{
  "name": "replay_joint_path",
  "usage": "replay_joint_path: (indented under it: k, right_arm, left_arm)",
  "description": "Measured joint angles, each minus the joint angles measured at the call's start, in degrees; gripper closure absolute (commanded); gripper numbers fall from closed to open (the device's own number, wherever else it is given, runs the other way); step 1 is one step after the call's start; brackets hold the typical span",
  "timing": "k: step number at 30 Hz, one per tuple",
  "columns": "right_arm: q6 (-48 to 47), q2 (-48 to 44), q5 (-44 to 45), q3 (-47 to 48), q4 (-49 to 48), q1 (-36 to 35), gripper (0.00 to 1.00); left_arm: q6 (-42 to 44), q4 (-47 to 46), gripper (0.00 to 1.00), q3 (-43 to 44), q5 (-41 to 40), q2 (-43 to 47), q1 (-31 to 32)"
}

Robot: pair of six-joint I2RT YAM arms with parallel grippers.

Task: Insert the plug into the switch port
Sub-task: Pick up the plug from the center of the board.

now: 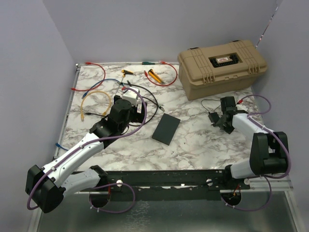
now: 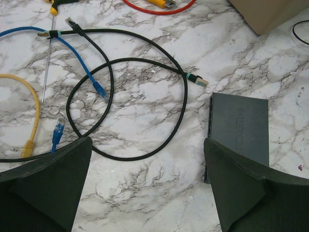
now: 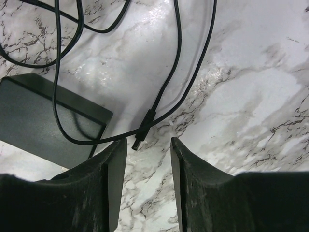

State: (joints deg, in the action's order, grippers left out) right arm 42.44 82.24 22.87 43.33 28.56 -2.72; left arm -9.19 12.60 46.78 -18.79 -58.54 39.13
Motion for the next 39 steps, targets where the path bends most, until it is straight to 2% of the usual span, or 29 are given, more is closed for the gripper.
replay_joint_path:
  k: [7, 10, 19, 22, 31, 39]
  right_arm:
    - [0.07, 1.88, -0.68, 0.00, -0.55, 1.97, 0.59]
    - [0.20, 2.43, -1.75, -0.04, -1.38, 3.17, 0.63]
    - [0.55, 2.34, -3.61, -0.22, -2.51, 3.93, 0.93]
    - [0.04, 1.42, -3.82, -0.24, -1.68, 3.98, 0.99]
    - [-3.15, -9.05, -6.27, 2.86, 4.50, 3.98, 1.00]
    - [-7.50, -14.95, -10.38, 18.86, 11.02, 3.98, 0.99]
  left_arm:
    - [0.00, 0.00, 0.01, 0.00, 0.11, 0.00, 0.00]
    - [0.00, 0.00, 0.01, 0.00, 0.13, 0.00, 0.00]
    - [0.00, 0.00, 0.01, 0.00, 0.13, 0.00, -0.02]
    - [0.00, 0.00, 0.01, 0.00, 0.13, 0.00, -0.02]
    - [0.00, 0.00, 0.01, 0.00, 0.35, 0.00, 0.00]
    - [-0.02, 0.00, 0.01, 0.00, 0.61, 0.00, 0.00]
